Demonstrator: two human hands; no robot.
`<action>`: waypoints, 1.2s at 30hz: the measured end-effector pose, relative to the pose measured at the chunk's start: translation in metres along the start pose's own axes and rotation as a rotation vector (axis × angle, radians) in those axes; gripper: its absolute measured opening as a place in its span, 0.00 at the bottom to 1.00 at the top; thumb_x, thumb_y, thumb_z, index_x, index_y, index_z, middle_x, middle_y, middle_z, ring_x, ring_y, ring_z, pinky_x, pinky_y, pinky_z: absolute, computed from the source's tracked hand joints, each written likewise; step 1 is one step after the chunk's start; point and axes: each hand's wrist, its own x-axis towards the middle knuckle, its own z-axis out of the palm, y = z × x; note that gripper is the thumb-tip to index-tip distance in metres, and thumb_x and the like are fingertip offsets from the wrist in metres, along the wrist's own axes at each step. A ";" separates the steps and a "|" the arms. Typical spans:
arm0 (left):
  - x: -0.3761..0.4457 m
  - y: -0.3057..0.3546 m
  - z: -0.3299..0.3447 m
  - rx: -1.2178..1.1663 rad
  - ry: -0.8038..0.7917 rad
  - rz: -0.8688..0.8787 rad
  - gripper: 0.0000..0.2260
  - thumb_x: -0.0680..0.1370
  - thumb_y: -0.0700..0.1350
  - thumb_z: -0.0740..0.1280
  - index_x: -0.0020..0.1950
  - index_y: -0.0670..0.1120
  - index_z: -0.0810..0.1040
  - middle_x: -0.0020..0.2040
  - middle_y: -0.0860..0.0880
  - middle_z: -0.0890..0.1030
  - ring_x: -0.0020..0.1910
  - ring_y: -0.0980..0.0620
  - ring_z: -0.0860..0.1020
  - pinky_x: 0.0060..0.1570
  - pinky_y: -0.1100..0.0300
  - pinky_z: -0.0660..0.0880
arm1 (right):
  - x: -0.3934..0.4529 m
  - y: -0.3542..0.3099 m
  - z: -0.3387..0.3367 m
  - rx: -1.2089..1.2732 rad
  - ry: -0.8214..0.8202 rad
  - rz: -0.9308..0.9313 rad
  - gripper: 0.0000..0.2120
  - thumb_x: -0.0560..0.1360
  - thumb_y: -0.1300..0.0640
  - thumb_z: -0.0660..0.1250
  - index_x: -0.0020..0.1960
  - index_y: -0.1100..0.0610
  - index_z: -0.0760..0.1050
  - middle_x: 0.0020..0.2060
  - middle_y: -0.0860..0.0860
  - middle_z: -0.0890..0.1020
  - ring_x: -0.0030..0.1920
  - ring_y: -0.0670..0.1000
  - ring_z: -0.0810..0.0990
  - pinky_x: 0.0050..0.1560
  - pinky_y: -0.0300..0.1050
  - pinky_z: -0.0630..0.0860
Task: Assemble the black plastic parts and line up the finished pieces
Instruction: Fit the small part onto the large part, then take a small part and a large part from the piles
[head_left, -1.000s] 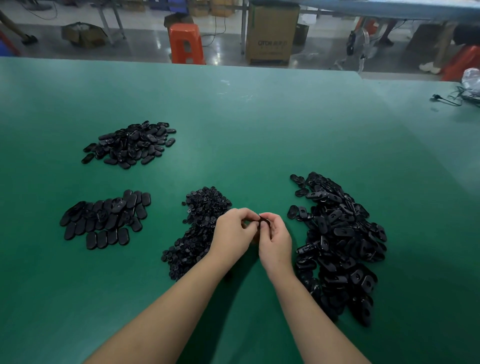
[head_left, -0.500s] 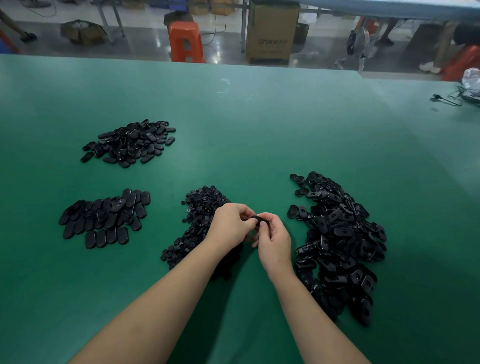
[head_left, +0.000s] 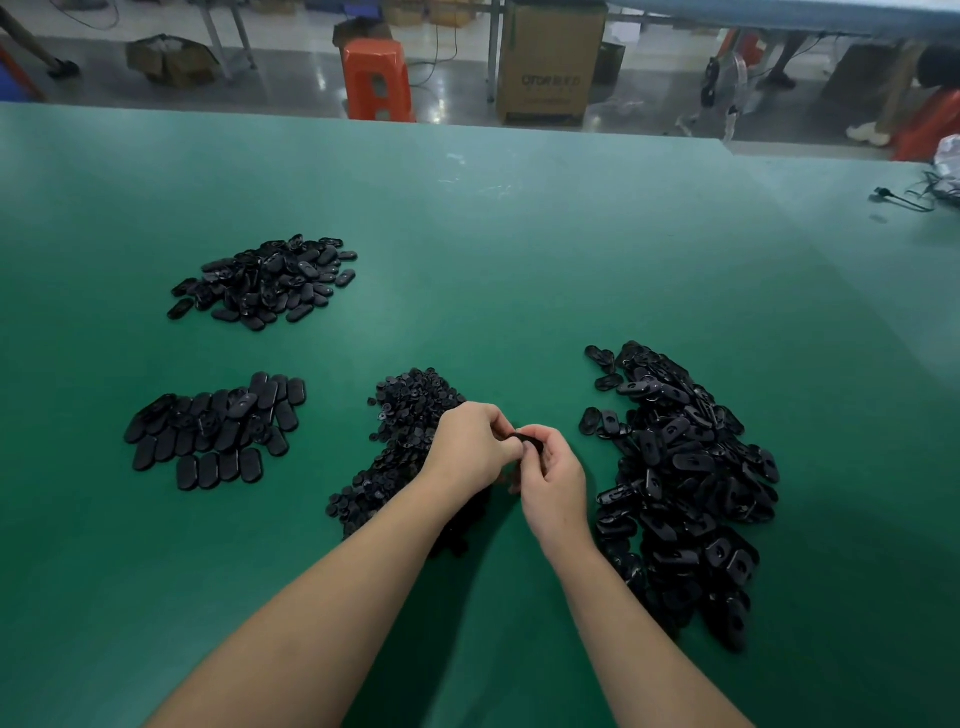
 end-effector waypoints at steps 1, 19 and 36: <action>-0.001 0.000 0.000 0.002 0.004 0.006 0.04 0.74 0.42 0.73 0.45 0.42 0.83 0.41 0.45 0.85 0.38 0.45 0.84 0.45 0.49 0.82 | 0.000 0.000 0.000 -0.006 0.001 -0.003 0.09 0.82 0.63 0.62 0.53 0.51 0.78 0.45 0.51 0.85 0.39 0.50 0.80 0.43 0.54 0.80; 0.001 -0.003 -0.010 0.248 -0.030 0.234 0.07 0.76 0.44 0.69 0.53 0.49 0.83 0.40 0.51 0.84 0.37 0.52 0.79 0.41 0.63 0.76 | -0.004 -0.003 0.004 -0.058 0.020 -0.070 0.14 0.83 0.60 0.57 0.53 0.40 0.69 0.38 0.47 0.77 0.39 0.55 0.77 0.46 0.65 0.77; -0.027 -0.137 -0.135 0.231 0.638 -0.156 0.06 0.79 0.47 0.70 0.51 0.46 0.83 0.42 0.52 0.82 0.38 0.53 0.78 0.34 0.59 0.73 | -0.011 -0.012 0.003 -0.070 -0.012 -0.080 0.04 0.84 0.50 0.60 0.55 0.45 0.74 0.39 0.51 0.81 0.32 0.41 0.78 0.35 0.40 0.77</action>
